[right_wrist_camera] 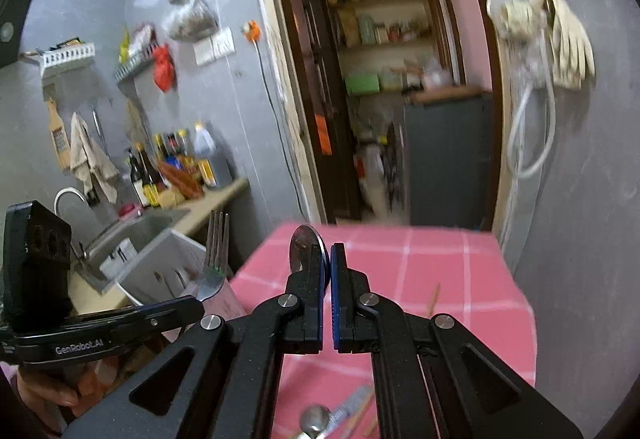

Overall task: Organize utensils
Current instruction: 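Lift and carry the fork and spoon over the white caddy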

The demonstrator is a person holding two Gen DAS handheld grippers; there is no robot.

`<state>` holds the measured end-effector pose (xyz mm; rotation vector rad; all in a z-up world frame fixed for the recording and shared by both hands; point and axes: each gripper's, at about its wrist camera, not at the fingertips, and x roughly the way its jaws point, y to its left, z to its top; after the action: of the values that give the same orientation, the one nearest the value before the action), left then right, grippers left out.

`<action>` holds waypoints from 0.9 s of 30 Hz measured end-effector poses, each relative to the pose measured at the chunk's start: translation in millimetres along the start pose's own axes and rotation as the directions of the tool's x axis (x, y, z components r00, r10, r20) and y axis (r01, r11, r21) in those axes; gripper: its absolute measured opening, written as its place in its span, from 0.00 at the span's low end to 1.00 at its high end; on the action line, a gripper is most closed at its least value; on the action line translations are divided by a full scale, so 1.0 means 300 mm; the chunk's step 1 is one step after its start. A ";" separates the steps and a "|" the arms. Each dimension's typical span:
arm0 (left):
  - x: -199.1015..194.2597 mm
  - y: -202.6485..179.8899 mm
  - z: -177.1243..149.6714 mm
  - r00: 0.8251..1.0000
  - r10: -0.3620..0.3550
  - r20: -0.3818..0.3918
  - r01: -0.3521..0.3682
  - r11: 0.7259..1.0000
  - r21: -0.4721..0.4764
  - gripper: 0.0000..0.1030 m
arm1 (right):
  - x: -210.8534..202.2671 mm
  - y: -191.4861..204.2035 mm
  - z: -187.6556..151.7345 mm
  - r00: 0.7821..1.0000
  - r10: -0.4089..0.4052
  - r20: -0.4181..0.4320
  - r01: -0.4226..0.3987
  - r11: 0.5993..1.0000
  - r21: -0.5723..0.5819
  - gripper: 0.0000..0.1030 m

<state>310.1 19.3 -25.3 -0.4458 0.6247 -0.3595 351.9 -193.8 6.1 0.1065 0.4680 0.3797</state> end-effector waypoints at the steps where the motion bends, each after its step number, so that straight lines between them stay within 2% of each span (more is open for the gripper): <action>1: -0.009 -0.002 0.018 1.000 -0.001 0.013 0.001 1.000 0.005 0.05 | -0.013 0.022 0.015 1.000 -0.001 0.014 0.001 1.000 -0.004 0.03; 6: -0.102 0.027 0.111 0.994 -0.007 0.106 0.005 1.000 0.025 0.05 | -0.042 0.134 0.097 0.993 0.003 0.122 -0.001 1.000 -0.013 0.03; 12: -0.178 0.124 0.205 0.976 -0.005 0.219 0.000 1.000 0.019 0.05 | -0.018 0.266 0.150 0.980 0.021 0.198 -0.017 1.000 -0.021 0.03; 16: -0.189 0.201 0.244 0.966 0.020 0.258 -0.021 1.000 0.002 0.05 | 0.020 0.336 0.153 0.976 0.023 0.215 -0.016 0.999 -0.036 0.03; 19: -0.184 0.262 0.255 0.959 0.030 0.281 -0.030 1.000 -0.005 0.05 | 0.063 0.398 0.140 0.975 -0.004 0.222 0.021 0.997 -0.076 0.03; 27: -0.122 0.366 0.261 0.948 0.019 0.318 0.001 0.998 -0.064 0.05 | 0.145 0.495 0.115 0.973 -0.071 0.219 0.110 0.979 -0.171 0.03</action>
<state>352.2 151.2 -6.3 -0.5488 0.3235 -0.2518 354.3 -40.4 46.1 -0.0519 0.2248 0.3150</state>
